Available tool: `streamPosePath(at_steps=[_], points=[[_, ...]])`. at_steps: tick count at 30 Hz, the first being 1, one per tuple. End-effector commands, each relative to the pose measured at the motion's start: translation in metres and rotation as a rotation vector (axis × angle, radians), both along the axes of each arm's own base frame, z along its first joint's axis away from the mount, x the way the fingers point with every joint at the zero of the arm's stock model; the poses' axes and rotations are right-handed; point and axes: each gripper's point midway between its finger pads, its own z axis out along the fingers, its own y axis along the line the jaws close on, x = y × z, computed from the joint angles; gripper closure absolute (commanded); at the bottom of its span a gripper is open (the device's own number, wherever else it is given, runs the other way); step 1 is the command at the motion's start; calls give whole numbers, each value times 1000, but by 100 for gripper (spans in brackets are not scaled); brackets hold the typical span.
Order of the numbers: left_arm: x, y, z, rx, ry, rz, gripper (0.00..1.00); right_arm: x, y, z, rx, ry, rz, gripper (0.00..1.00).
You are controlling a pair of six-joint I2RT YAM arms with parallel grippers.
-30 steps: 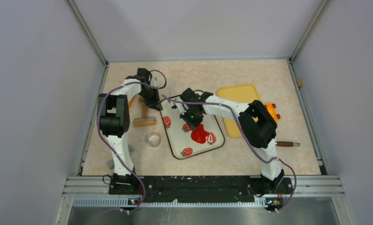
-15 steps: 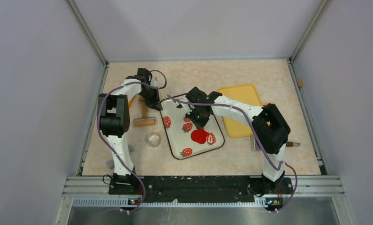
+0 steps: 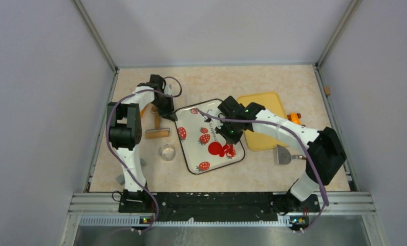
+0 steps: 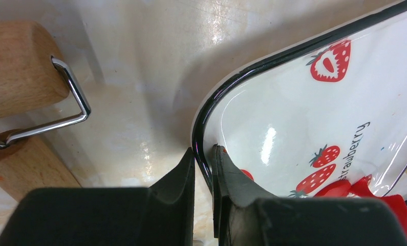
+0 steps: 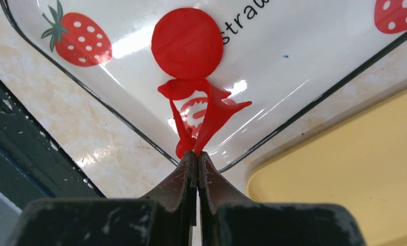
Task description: Roll out the dumpling wrappers from the dough
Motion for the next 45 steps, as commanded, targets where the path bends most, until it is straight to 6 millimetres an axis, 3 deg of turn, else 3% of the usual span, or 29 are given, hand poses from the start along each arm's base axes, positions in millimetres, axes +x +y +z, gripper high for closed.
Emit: streamPosePath(at_steps=[1,6,12,15,20,23,25,28,29,31,37,42,45], points=[[-1,8,-7,50,-4,-34,100,-9,-10,34,41,-43,49,100],[-1,4,-4,31,-7,-39,100,4,-3,80,96,-137,53,100],[-1,1,1,12,-17,-48,100,37,29,152,223,-273,44,100],[0,-1,7,-5,-30,-51,100,62,45,168,248,-341,34,100],[3,-7,28,-46,-70,-53,87,118,67,159,267,-387,-27,100],[5,-10,42,-69,-99,-55,76,145,82,122,261,-309,-61,100],[5,-9,47,-74,-111,-55,71,154,91,99,249,-242,-59,90],[6,-9,54,-78,-126,-57,67,144,105,70,280,-97,-34,45],[6,-9,56,-79,-132,-59,65,143,108,67,298,-70,-42,34],[5,-9,60,-82,-141,-60,63,144,112,72,353,-39,-55,23],[4,-21,88,-199,-198,-105,50,133,115,89,490,106,-40,13],[-9,-60,130,-514,-285,-230,44,114,115,91,547,213,-6,11],[-14,-81,144,-681,-303,-249,40,105,117,90,570,262,3,10]])
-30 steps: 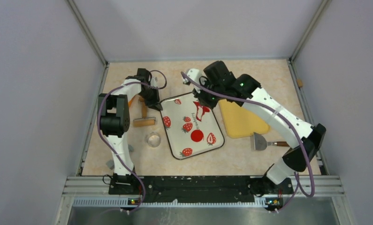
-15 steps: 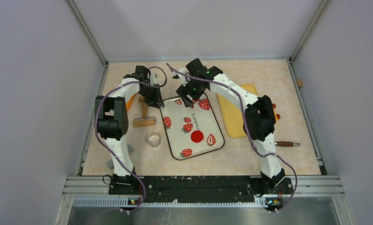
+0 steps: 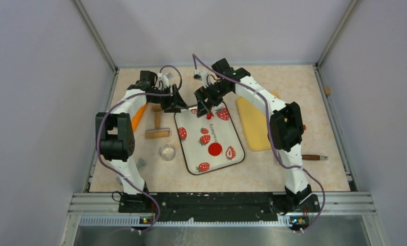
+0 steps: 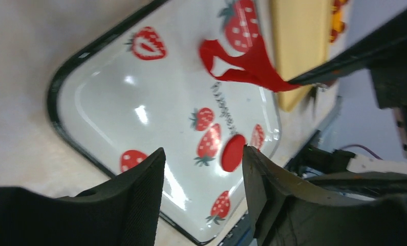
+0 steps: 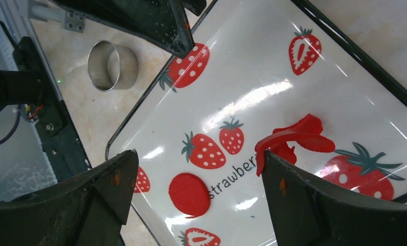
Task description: Roll out the dumpling wrappers from the dough
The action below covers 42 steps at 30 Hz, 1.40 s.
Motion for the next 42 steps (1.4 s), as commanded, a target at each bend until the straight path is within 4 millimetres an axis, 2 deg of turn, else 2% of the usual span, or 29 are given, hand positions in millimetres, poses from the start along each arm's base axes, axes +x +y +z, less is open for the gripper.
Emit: streamPosePath(at_steps=[1,8,18,24,28,31,35,38,40,42], points=[[-8,-43,55,-331,-104,-131,37,-23,9,47,142,34,55,10],[-11,-78,49,-391,-30,-224,35,-17,6,44,116,16,33,10],[-10,-111,37,-453,41,-294,35,-19,5,46,119,11,38,10],[2,-111,14,-395,77,-205,38,-20,3,48,115,3,36,10],[9,-104,-5,-305,80,-144,38,-18,0,47,95,-18,28,10],[9,-95,-9,-245,59,-138,39,-12,-10,53,62,-82,10,10],[4,-77,-2,-237,44,-126,39,-12,-41,71,51,-134,4,11],[-1,-64,6,-190,-3,-129,39,-14,-88,88,50,-165,-18,11],[-5,-59,14,-160,-49,-131,39,-17,-124,91,22,-181,-44,12],[-9,-58,24,-156,-85,-130,40,-26,-165,85,-35,-192,-50,13]])
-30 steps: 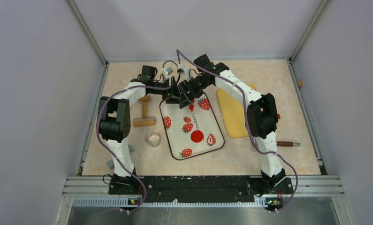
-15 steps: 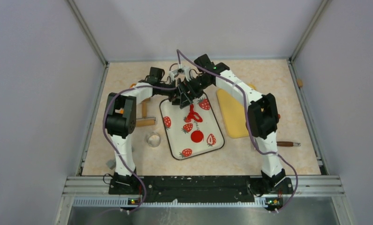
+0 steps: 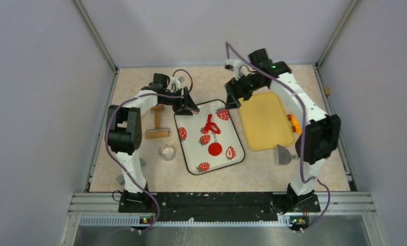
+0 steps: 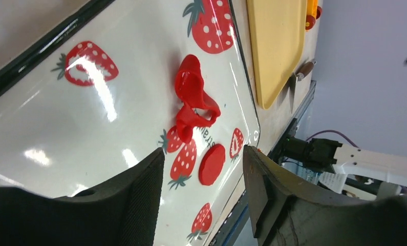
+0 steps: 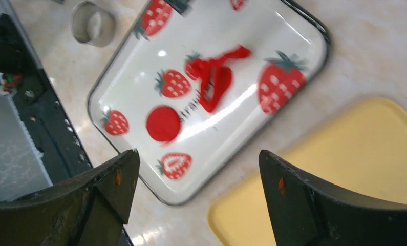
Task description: Roll out the dumpling wrappers from the dough
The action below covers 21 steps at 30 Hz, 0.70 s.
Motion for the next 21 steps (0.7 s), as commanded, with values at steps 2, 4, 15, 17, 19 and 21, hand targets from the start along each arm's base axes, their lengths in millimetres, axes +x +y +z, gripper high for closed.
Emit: streamPosePath(at_steps=[2,4,15,17,19,21], points=[[-9,7,55,30,-221,-15,40,-29,-115,19,-132,-119,-7,15],[-12,8,67,43,-273,-27,41,-48,-156,6,-226,-109,8,18],[-35,13,98,95,-412,-104,41,-146,-325,-78,-679,-173,162,34],[-38,13,99,99,-413,-115,41,-159,-330,-99,-715,-184,230,34],[-40,14,100,107,-422,-128,42,-160,-332,-108,-733,-199,252,34],[-43,15,101,114,-429,-136,42,-158,-334,-115,-739,-195,260,34]])
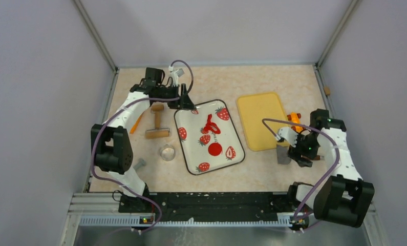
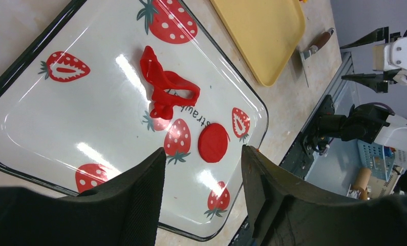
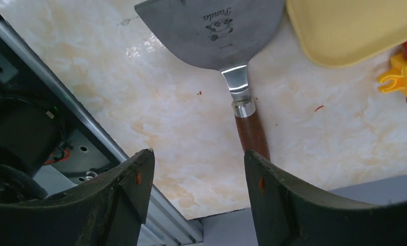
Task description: Roll out the dumpling wrappers from the dough
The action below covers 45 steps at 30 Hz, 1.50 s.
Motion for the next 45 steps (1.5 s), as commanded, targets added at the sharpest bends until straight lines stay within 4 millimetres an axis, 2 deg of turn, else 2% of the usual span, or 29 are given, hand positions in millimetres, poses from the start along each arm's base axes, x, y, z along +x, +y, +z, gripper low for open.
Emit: streamPosePath(at_steps=[1,6,13,18,23,27,31,34,38,40,45], points=[[-10,2,20,23,-87,-41,42,26,-18,-6,-93,-94,143,35],[-16,4,22,30,-96,-44,42,39,-19,-13,-74,-98,154,35],[-19,7,25,43,-124,-46,42,40,-17,-45,-52,-55,164,35],[-22,9,22,55,-126,-43,41,42,-24,-65,-93,-67,175,38],[-22,7,22,46,-107,-34,42,37,-23,-75,-93,-62,172,52],[-29,-3,18,88,-128,-81,42,25,-23,-79,-104,-47,174,73],[-41,-21,13,103,-132,-150,42,11,-20,-77,-107,-49,181,89],[-47,-35,12,95,-124,-184,42,6,-14,-61,-83,-71,182,100],[-53,-56,20,47,-115,-208,43,14,8,-11,-12,-163,168,100],[-52,-65,24,22,-118,-205,43,25,22,19,3,-207,165,100],[-42,-101,53,-87,-181,-222,42,57,74,64,116,-275,139,100]])
